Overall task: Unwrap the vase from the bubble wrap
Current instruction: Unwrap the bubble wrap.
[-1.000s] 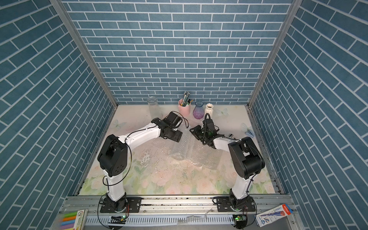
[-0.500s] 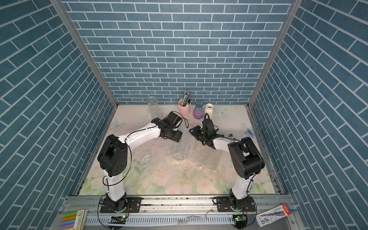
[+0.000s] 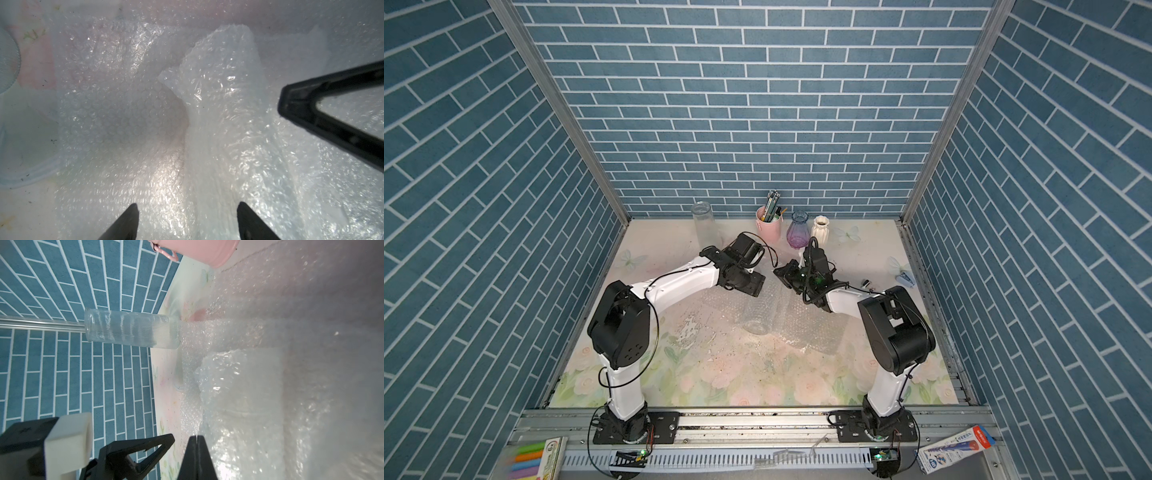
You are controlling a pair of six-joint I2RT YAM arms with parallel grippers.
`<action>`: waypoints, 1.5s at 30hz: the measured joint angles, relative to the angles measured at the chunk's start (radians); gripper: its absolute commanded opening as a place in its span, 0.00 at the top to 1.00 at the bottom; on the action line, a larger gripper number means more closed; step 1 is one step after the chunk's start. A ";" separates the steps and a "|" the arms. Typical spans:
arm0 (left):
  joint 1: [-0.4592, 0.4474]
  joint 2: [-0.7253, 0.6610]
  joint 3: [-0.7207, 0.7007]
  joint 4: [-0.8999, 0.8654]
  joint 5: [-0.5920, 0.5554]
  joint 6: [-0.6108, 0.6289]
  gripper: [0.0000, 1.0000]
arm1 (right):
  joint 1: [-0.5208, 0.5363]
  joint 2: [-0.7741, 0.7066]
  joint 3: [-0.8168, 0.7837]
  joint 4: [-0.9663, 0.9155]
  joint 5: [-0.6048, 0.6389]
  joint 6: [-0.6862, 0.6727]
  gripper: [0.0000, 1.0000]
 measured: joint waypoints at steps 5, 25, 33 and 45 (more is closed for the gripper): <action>0.000 -0.008 0.000 0.003 0.007 0.000 0.24 | 0.000 0.000 0.000 0.001 0.002 0.000 1.00; 0.000 -0.059 -0.001 0.013 0.023 -0.001 0.24 | -0.021 -0.069 0.000 -0.153 0.083 -0.122 0.56; 0.000 -0.035 -0.001 0.013 0.026 -0.001 0.24 | -0.021 0.003 0.000 -0.152 0.066 -0.124 0.56; 0.000 -0.033 -0.001 0.013 0.029 -0.001 0.24 | -0.021 0.024 0.004 -0.095 0.027 -0.102 0.93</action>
